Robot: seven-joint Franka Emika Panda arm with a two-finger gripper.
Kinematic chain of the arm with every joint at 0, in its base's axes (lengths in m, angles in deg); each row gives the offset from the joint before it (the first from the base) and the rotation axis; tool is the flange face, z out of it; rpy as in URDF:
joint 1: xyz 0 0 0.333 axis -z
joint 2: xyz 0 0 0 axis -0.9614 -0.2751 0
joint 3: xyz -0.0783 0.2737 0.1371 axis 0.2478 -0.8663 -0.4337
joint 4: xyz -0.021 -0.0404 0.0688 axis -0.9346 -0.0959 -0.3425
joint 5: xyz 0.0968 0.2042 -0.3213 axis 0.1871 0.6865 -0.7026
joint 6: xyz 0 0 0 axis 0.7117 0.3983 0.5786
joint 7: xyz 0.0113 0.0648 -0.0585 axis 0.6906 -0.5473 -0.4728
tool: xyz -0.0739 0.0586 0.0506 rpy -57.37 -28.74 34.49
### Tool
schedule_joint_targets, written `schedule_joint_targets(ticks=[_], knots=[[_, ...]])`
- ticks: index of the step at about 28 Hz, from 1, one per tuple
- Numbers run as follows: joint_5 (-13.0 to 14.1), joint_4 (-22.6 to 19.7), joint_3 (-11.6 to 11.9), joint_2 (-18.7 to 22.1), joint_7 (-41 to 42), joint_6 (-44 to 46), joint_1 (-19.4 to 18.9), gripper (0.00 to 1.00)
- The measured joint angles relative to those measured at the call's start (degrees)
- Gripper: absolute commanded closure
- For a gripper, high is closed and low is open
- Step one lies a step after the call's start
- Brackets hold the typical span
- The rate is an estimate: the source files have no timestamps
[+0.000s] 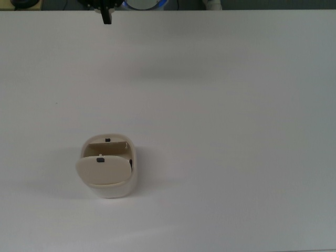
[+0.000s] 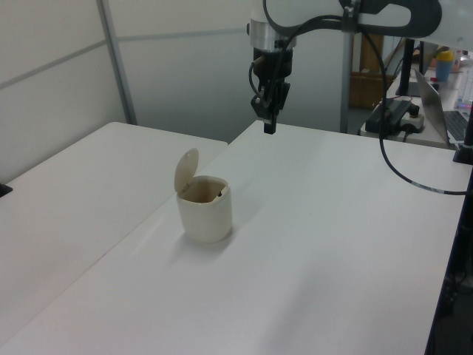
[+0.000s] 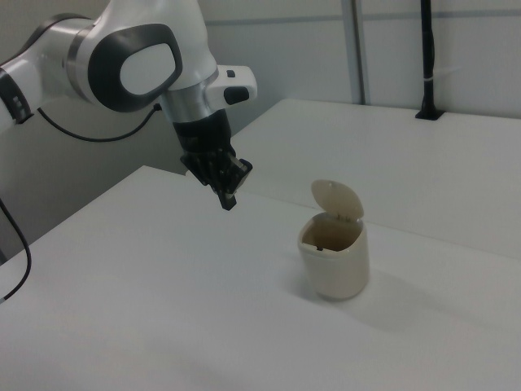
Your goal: Open the trash can
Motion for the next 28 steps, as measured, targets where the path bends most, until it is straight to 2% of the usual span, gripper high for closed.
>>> schedule_joint_targets(ticks=[1,3,5,6,18,28], knots=[[0.00,-0.09,-0.15,0.00,-0.11,0.00,0.00,1.00],[0.00,-0.28,-0.42,-0.01,-0.41,0.00,-0.01,0.68],[0.00,-0.40,-0.48,-0.01,-0.66,0.00,-0.03,0.20],[0.00,-0.46,-0.48,-0.01,-0.71,0.00,-0.03,0.00],[-0.25,-1.58,-0.48,-1.05,-0.83,0.00,-0.02,0.00],[-1.62,-1.56,-0.48,-1.29,-0.83,0.00,-0.02,0.00]])
